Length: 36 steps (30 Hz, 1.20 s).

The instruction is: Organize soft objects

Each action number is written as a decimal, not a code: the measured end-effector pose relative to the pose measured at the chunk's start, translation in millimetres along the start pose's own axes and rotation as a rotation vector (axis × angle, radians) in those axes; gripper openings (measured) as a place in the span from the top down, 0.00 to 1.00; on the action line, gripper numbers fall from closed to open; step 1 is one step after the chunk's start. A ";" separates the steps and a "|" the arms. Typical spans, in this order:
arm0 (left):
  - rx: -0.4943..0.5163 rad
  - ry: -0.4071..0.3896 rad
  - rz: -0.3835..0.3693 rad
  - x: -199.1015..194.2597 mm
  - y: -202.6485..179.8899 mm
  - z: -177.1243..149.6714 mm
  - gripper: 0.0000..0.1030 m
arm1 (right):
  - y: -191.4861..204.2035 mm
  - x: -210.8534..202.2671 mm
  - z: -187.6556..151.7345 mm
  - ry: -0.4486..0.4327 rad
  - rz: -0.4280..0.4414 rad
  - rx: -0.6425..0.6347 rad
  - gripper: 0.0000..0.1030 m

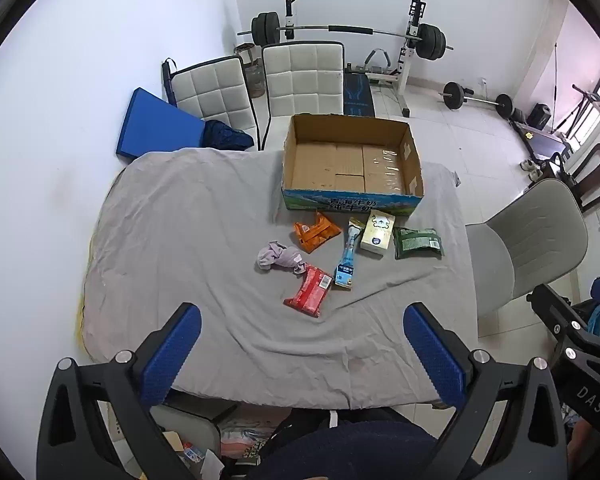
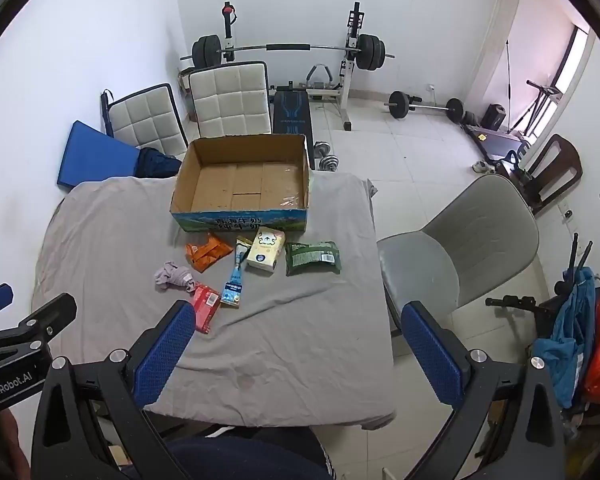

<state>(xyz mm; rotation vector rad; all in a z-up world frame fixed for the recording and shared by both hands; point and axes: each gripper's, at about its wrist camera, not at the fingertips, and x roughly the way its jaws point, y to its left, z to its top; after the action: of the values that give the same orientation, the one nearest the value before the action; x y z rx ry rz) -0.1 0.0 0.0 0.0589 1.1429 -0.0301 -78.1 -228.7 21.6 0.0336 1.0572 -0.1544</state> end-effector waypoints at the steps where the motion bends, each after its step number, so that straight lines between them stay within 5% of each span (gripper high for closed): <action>1: 0.006 0.002 0.018 -0.4 -0.3 -0.1 0.00 | -0.1 0.3 -0.1 0.002 0.002 0.001 0.00; 36: 0.003 -0.045 -0.011 -16.6 -4.7 -5.3 0.00 | 3.0 -13.9 -0.9 -0.040 -0.015 -0.001 0.00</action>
<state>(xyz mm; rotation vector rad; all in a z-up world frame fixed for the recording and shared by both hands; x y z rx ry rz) -12.0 -4.5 12.8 0.0543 1.0984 -0.0421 -85.1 -224.1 33.2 0.0215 1.0178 -0.1672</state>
